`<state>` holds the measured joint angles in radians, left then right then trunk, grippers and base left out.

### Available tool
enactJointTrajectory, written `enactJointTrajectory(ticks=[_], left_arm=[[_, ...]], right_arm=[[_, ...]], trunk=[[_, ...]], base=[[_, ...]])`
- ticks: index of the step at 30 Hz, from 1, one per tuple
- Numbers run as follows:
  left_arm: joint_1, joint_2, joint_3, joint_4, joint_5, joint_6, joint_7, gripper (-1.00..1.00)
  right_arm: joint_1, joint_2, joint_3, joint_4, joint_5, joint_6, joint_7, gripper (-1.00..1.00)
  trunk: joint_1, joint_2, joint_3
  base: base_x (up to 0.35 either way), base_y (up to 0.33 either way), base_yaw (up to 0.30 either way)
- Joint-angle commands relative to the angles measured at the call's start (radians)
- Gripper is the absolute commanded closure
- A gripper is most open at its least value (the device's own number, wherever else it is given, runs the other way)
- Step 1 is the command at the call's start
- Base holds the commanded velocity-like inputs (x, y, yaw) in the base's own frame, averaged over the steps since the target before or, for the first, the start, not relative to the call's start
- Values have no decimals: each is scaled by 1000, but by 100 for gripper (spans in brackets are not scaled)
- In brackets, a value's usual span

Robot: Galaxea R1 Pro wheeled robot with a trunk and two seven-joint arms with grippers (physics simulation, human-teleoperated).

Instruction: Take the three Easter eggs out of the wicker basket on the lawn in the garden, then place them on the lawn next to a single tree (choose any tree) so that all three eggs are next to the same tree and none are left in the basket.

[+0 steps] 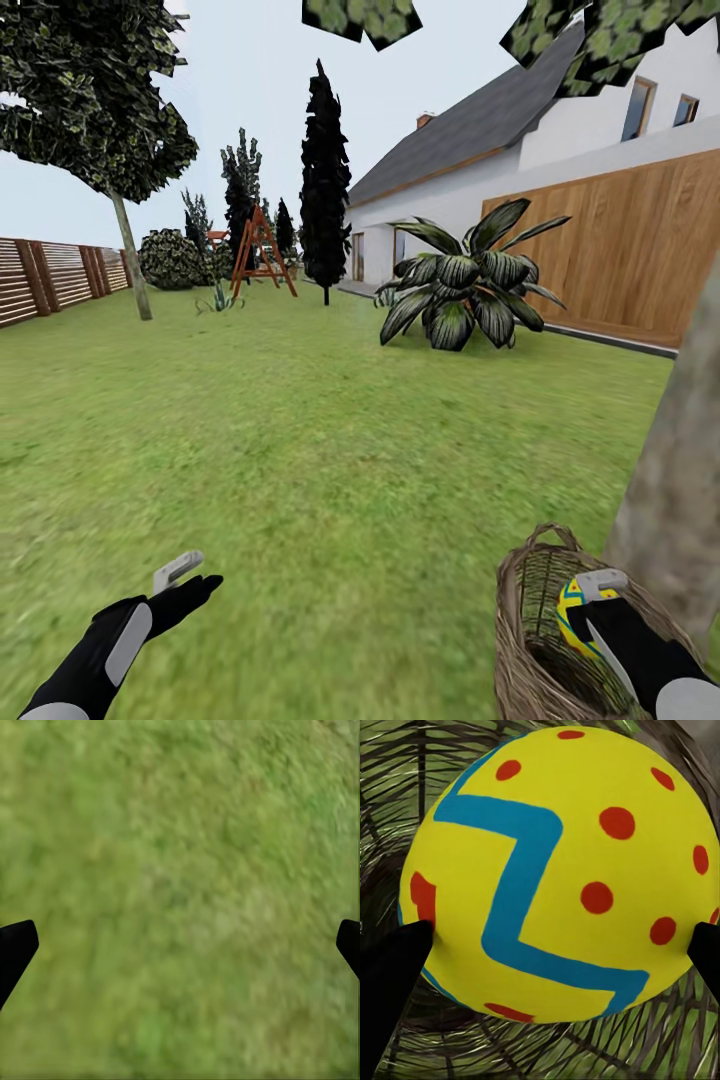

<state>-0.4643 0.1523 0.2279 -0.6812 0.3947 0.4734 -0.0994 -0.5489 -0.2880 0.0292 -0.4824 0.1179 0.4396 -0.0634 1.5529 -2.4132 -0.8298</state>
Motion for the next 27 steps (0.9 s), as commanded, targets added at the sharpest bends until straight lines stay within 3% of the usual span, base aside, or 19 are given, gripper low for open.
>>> enactJointTrajectory(ticks=[1, 23, 27], left_arm=[[0, 0, 4, -1, 3, 7, -3, -100], [0, -1, 3, 14, 3, 7, -3, -100], [0, -5, 4, 14, 3, 5, -3, -100]], right_arm=[[0, 0, 3, 0, 9, 7, 0, 100], [0, 4, 3, 5, 9, 16, 0, 100], [0, 4, 3, 5, 9, 16, 0, 100]], trunk=[[-4, 7, 2], [-88, 161, 71], [-104, 189, 84]], base=[[0, 0, 0], [-1, 0, 0], [-250, 0, 0]])
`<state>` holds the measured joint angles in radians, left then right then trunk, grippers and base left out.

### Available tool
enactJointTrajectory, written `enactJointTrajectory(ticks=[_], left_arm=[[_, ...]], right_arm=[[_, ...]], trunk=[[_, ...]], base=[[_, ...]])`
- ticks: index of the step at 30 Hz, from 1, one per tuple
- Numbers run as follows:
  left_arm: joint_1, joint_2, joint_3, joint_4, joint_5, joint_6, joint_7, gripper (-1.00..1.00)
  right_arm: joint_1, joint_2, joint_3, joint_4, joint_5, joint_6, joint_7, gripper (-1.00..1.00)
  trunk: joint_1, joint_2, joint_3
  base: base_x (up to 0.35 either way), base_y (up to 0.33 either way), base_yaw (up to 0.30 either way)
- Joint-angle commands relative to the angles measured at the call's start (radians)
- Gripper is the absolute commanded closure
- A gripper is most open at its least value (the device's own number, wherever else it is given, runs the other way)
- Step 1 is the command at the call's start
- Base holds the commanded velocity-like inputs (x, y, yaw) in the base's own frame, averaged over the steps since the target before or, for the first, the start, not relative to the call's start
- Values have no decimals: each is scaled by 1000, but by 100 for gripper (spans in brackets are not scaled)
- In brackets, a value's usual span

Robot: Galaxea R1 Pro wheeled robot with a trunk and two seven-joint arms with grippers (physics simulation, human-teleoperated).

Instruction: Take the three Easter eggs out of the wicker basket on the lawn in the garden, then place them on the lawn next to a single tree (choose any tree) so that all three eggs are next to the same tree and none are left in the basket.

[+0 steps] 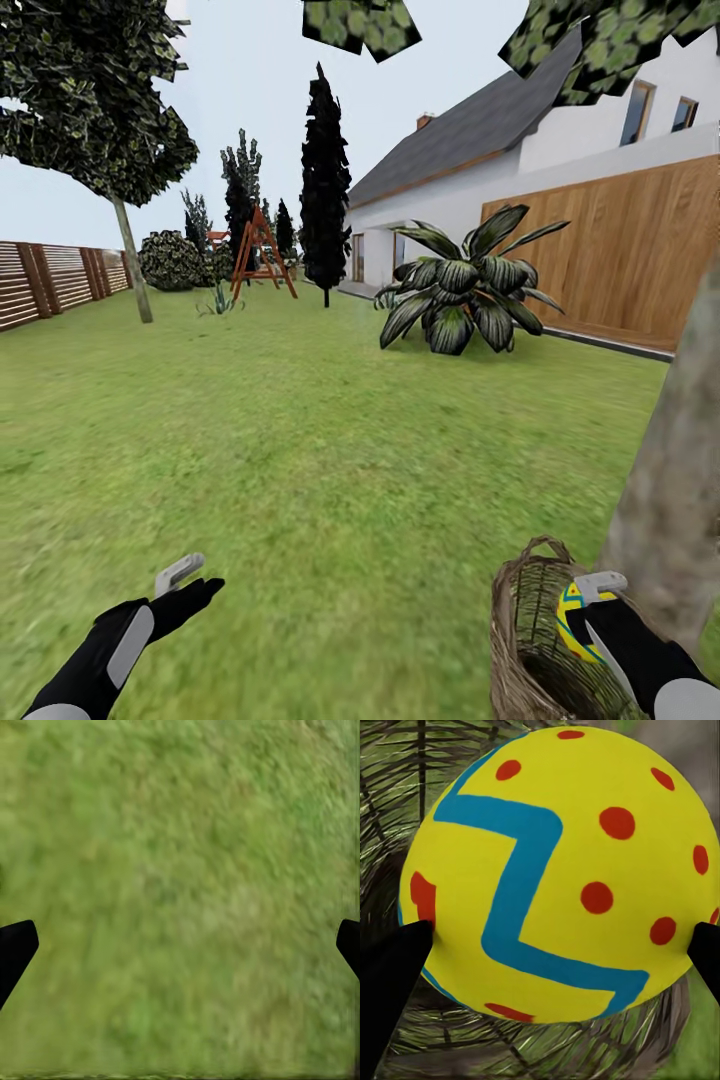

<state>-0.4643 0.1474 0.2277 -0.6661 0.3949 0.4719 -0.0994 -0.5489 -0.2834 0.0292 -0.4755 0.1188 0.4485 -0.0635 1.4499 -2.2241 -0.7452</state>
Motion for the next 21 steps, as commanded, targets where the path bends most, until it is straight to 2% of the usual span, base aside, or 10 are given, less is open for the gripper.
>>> enactJointTrajectory(ticks=[1, 7, 21], left_arm=[[0, -1, 4, -1, 2, 7, -3, -100], [0, -3, 4, -1, 2, 7, -3, -100], [0, -3, 4, -1, 2, 7, -3, -100]], right_arm=[[0, 0, 3, -2, 8, 7, 0, 100], [0, 15, 2, -1, 8, 7, -1, 100], [0, 16, 3, 15, 8, 6, -1, 100]], trunk=[[-5, 7, 2], [-28, 49, 21], [-81, 147, 65]], base=[[-192, 0, 0], [-25, 0, 0], [0, 0, 0]])
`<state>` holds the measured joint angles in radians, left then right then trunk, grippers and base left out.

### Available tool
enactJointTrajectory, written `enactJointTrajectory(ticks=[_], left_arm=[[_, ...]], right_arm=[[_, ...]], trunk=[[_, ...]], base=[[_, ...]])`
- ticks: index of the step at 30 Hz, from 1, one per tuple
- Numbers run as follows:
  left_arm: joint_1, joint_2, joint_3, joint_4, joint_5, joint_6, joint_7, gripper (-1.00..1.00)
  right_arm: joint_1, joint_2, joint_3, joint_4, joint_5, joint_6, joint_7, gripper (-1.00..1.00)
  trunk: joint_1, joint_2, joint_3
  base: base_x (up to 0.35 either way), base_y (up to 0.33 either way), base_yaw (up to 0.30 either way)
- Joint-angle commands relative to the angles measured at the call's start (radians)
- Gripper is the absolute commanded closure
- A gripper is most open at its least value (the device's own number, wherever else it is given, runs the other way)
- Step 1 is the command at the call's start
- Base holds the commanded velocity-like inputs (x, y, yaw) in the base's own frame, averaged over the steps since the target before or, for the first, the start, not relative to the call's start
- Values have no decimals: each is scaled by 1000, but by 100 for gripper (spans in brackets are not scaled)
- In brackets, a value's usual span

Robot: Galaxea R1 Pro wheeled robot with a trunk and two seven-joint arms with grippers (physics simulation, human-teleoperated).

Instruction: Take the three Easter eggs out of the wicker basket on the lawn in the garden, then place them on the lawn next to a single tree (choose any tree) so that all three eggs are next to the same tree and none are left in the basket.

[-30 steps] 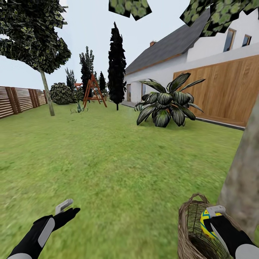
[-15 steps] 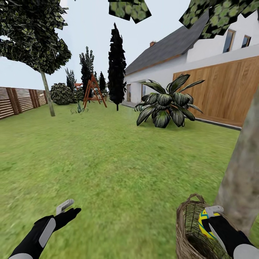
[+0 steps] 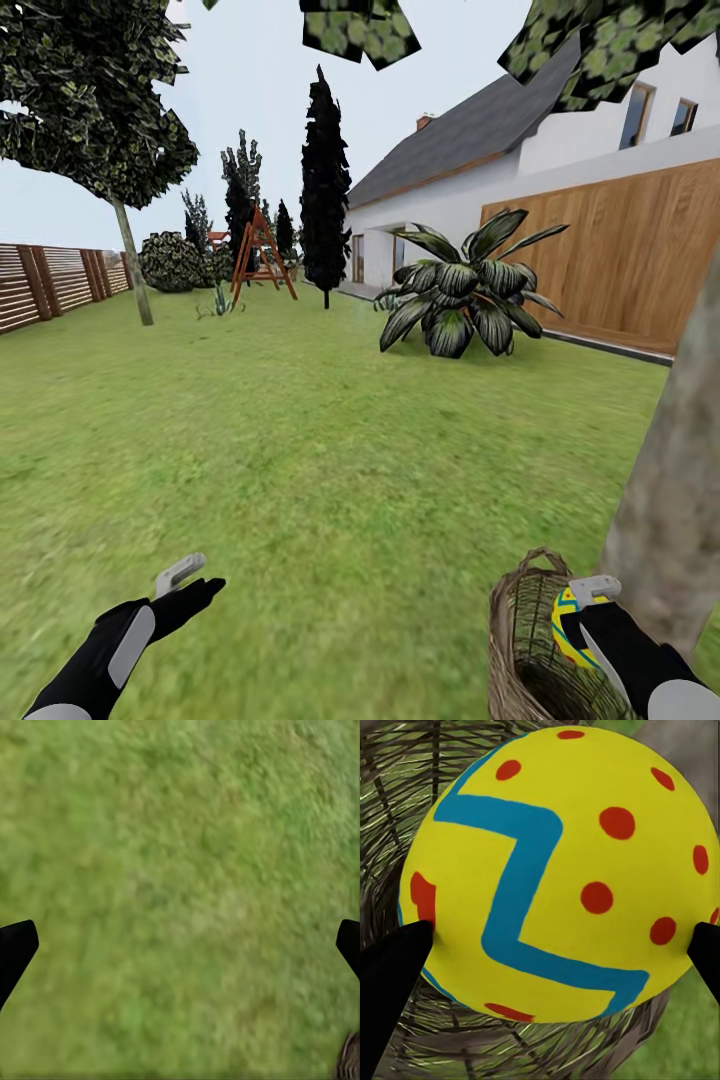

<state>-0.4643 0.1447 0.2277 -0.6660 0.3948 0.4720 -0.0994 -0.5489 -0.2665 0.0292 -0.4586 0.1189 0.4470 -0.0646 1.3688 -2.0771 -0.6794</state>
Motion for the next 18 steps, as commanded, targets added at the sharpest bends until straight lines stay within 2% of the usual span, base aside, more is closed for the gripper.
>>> enactJointTrajectory(ticks=[1, 11, 12, 13, 15, 18], left_arm=[[-1, 0, 4, -1, 3, 7, -3, -100], [-1, -2, 2, 26, 3, 7, -3, -100], [-1, -5, 2, 26, 3, 7, -3, -100], [-1, -6, 2, 27, 3, 7, -3, -100], [-1, -8, 2, 28, 3, 7, -3, -100], [-1, -9, 2, 28, 2, 7, -3, -100]], right_arm=[[0, 0, 3, -2, 8, 7, 0, 100], [0, 8, 2, 22, 7, 21, 5, 100], [0, 10, 0, 30, 7, 42, 6, 100], [0, 10, -2, 33, 5, 102, 7, 100], [0, 10, -1, 33, -25, 184, 36, 100], [0, 9, 0, 32, -43, 203, 94, 100]], trunk=[[-4, 7, 2], [-42, 77, 33], [-46, 84, 37], [-50, 91, 40], [-58, 105, 46], [-69, 126, 55]], base=[[0, 0, 0], [0, 0, 0], [0, 0, 0], [0, 0, 0], [0, 0, 0], [0, 0, 0]])
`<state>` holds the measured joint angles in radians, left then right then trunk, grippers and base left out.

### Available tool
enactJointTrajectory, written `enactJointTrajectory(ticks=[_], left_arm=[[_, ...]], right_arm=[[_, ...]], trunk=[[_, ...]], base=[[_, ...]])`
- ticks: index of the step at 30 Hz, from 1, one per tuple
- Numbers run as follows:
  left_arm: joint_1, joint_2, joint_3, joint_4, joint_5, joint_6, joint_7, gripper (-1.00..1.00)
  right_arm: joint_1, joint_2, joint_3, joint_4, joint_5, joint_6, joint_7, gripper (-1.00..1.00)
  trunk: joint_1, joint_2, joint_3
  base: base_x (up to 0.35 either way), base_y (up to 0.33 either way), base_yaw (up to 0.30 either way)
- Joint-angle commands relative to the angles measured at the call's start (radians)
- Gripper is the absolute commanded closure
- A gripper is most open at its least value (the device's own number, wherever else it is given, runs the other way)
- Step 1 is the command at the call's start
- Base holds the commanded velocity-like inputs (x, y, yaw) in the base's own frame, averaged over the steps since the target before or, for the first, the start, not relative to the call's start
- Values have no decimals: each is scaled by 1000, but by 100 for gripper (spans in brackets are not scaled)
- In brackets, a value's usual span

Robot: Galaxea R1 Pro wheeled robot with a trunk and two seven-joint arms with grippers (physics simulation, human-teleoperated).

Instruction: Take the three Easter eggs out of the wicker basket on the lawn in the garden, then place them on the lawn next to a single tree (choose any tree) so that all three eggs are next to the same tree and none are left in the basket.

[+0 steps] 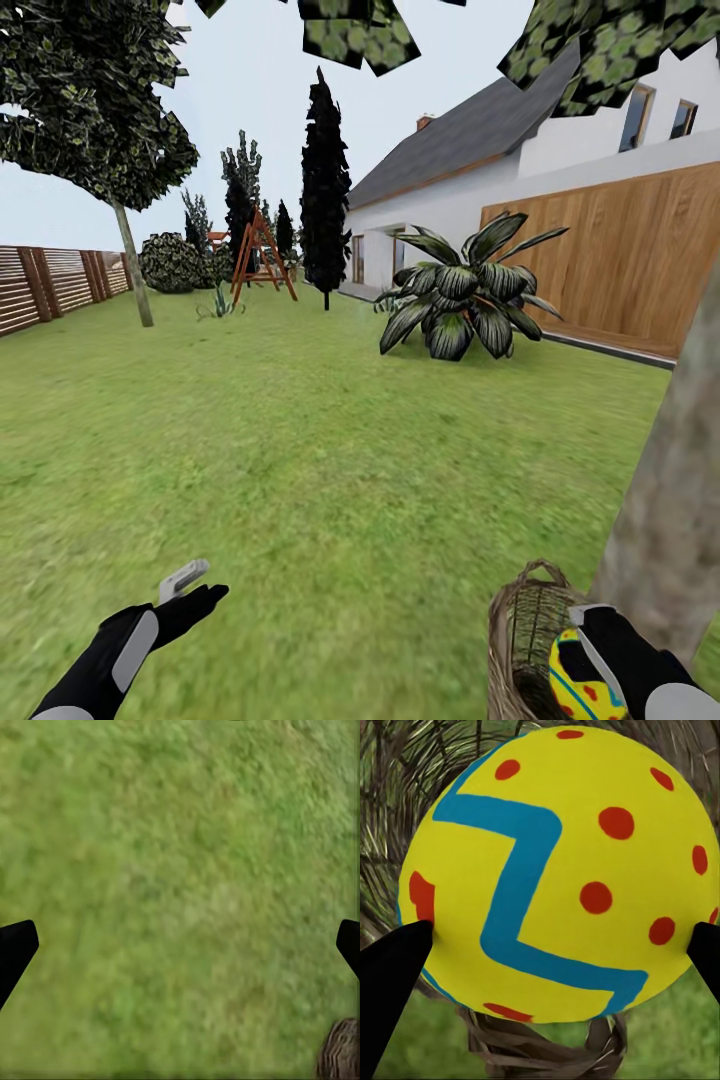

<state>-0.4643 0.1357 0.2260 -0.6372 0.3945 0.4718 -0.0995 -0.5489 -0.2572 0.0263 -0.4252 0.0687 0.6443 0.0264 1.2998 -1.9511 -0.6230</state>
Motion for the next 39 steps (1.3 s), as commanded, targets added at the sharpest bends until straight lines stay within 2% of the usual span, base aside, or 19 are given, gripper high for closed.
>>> enactJointTrajectory(ticks=[1, 39], left_arm=[[-1, -1, 4, -1, 2, 7, -3, -100], [-1, -1, 4, -1, 1, 8, -4, -100]], right_arm=[[0, 0, 3, -2, 8, 7, 7, 100], [0, 0, 7, -6, 13, -1, 6, 100]], trunk=[[-4, 7, 2], [-150, 273, 121]], base=[[0, 0, 0], [0, 0, 0]])
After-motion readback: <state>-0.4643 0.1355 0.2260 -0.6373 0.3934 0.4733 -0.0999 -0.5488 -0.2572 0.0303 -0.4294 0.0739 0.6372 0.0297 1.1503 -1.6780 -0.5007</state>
